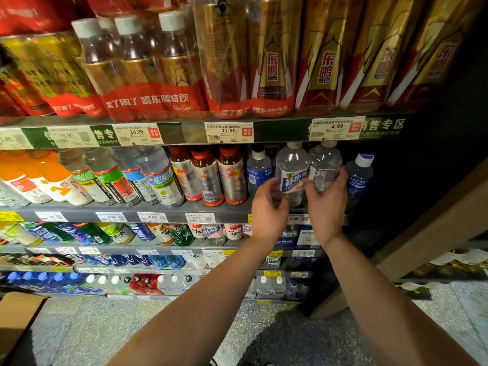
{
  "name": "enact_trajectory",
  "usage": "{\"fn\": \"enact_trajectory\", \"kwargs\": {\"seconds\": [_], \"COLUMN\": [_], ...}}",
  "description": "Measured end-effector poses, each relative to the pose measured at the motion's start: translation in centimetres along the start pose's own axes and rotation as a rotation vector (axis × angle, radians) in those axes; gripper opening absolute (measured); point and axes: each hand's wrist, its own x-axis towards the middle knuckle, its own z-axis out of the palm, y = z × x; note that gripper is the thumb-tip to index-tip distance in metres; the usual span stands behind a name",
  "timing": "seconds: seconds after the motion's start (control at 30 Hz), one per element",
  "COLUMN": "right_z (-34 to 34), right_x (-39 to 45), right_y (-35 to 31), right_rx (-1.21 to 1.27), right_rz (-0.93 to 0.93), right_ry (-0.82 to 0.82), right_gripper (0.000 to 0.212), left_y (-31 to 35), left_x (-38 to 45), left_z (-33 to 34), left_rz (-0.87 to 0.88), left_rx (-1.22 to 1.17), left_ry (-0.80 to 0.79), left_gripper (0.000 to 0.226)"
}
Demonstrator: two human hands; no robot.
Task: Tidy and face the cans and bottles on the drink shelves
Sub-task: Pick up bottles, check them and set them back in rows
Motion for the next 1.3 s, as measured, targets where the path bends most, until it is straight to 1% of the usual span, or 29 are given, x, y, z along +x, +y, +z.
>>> {"fn": "enact_trajectory", "kwargs": {"seconds": [0.07,0.13,0.23,0.33,0.47,0.57,0.63,0.73,0.87,1.07,1.3], "right_z": [-0.2,-0.3,-0.5,-0.7,-0.9,-1.0,-1.2,-1.3,-1.3,-1.3,-1.4], "right_x": [-0.1,-0.2,-0.1,0.0,0.0,0.0,0.0,-0.1,-0.1,-0.3,-0.1], "right_y": [0.1,0.2,0.2,0.3,0.2,0.1,0.1,0.2,0.1,0.1,0.2], "right_rx": [-0.036,-0.04,-0.025,-0.006,0.002,-0.004,-0.009,0.001,-0.049,-0.109,-0.113], "right_rz": [-0.015,-0.017,-0.003,-0.003,0.011,0.008,0.006,0.007,0.0,-0.025,-0.025], "right_ry": [0.021,0.013,-0.008,-0.021,-0.036,-0.033,-0.034,-0.044,-0.034,-0.007,-0.015], "right_gripper": [0.075,0.076,0.077,0.077,0.078,0.077,0.076,0.074,0.075,0.075,0.074], "left_y": [-0.2,-0.6,-1.1,-1.0,-0.7,-0.9,-0.9,-0.9,-0.5,-0.6,-1.2], "left_x": [-0.1,-0.3,-0.3,0.2,1.2,1.5,1.5,1.6,1.4,1.5,2.4], "left_z": [-0.2,-0.3,-0.5,-0.1,0.8,1.0,1.0,1.0,1.4,1.4,1.0], "left_rz": [0.002,-0.055,-0.076,-0.115,-0.239,-0.266,-0.282,-0.261,-0.242,-0.222,-0.167], "left_rx": [-0.024,-0.068,-0.035,0.025,-0.059,-0.051,-0.005,0.064,0.166,0.181,0.308], "left_ry": [0.0,0.102,0.332,0.39,0.372,0.355,0.339,0.346,0.332,0.294,0.275], "left_gripper": [0.039,0.039,0.05,0.06,0.065,0.064,0.064,0.065,0.078,0.064,0.075]}}
